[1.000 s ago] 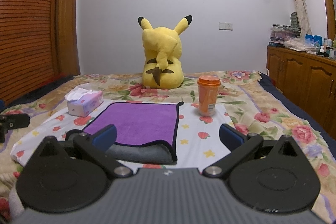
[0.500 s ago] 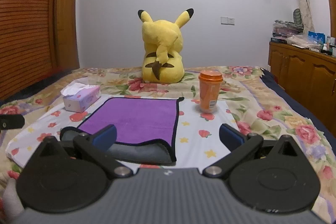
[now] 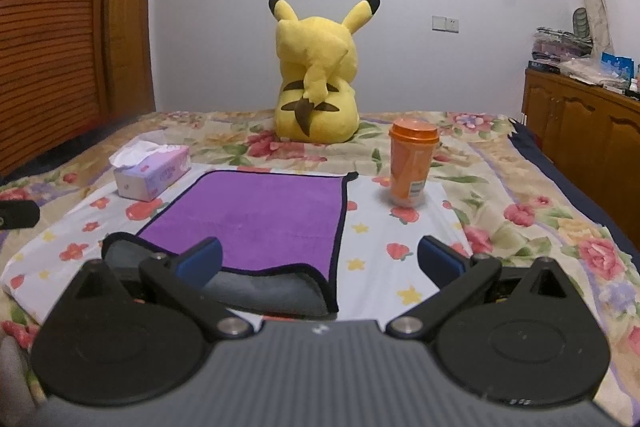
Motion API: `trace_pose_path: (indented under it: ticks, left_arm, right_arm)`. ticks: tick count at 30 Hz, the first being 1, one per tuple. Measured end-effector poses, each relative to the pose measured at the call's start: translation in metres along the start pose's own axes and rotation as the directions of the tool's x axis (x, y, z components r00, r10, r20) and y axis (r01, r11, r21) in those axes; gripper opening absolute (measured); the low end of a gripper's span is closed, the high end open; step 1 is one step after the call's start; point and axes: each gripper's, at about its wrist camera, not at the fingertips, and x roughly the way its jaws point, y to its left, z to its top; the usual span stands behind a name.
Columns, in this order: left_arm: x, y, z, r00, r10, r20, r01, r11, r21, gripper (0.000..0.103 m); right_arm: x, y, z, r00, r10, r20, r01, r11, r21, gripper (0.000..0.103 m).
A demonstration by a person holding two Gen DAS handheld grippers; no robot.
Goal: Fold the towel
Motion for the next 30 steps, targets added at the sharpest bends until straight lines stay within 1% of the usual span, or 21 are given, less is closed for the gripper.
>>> trace_pose_path:
  ticks: [4, 6, 8, 11, 16, 19, 26, 28, 30]
  left_arm:
    - [0.011, 0.005, 0.003, 1.0, -0.02, -0.01, 0.02, 1.0, -0.007, 0.102]
    - [0.017, 0.007, 0.004, 0.999, -0.031, -0.019, 0.03, 1.0, -0.006, 0.1]
    - [0.024, 0.009, 0.005, 0.999, -0.038, -0.034, 0.037, 0.999, -0.007, 0.095]
    - [0.036, 0.014, 0.005, 0.997, -0.049, -0.057, 0.049, 0.999, -0.014, 0.094]
    - [0.053, 0.018, 0.007, 0.995, -0.047, -0.087, 0.046, 0.999, -0.01, 0.092]
    - [0.063, 0.02, 0.007, 0.994, -0.036, -0.104, 0.036, 0.999, -0.005, 0.09]
    - [0.085, 0.026, 0.009, 0.989, -0.051, -0.137, 0.051, 0.999, 0.002, 0.081]
    - [0.092, 0.029, 0.009, 0.986, -0.069, -0.15, 0.069, 0.998, -0.006, 0.079]
    - [0.1, 0.034, 0.009, 0.981, -0.099, -0.168, 0.094, 0.995, -0.042, 0.075]
  right_arm:
    - [0.011, -0.001, 0.001, 1.0, 0.002, -0.02, -0.002, 1.0, -0.008, 0.103]
    - [0.017, -0.002, 0.0, 0.999, 0.01, -0.036, -0.011, 1.0, -0.008, 0.103]
    - [0.022, -0.003, 0.0, 0.999, 0.018, -0.05, -0.018, 1.0, -0.009, 0.103]
    - [0.03, -0.002, 0.001, 0.997, 0.03, -0.066, -0.031, 0.999, -0.014, 0.103]
    - [0.042, -0.003, 0.002, 0.995, 0.051, -0.084, -0.052, 0.999, -0.015, 0.103]
    - [0.046, -0.005, 0.004, 0.995, 0.067, -0.078, -0.068, 0.998, -0.011, 0.103]
    - [0.064, -0.006, 0.008, 0.993, 0.083, -0.081, -0.085, 0.996, -0.026, 0.103]
    - [0.07, -0.007, 0.008, 0.992, 0.084, -0.09, -0.087, 0.996, -0.025, 0.103]
    - [0.075, -0.008, 0.007, 0.991, 0.086, -0.099, -0.089, 0.996, -0.027, 0.103]
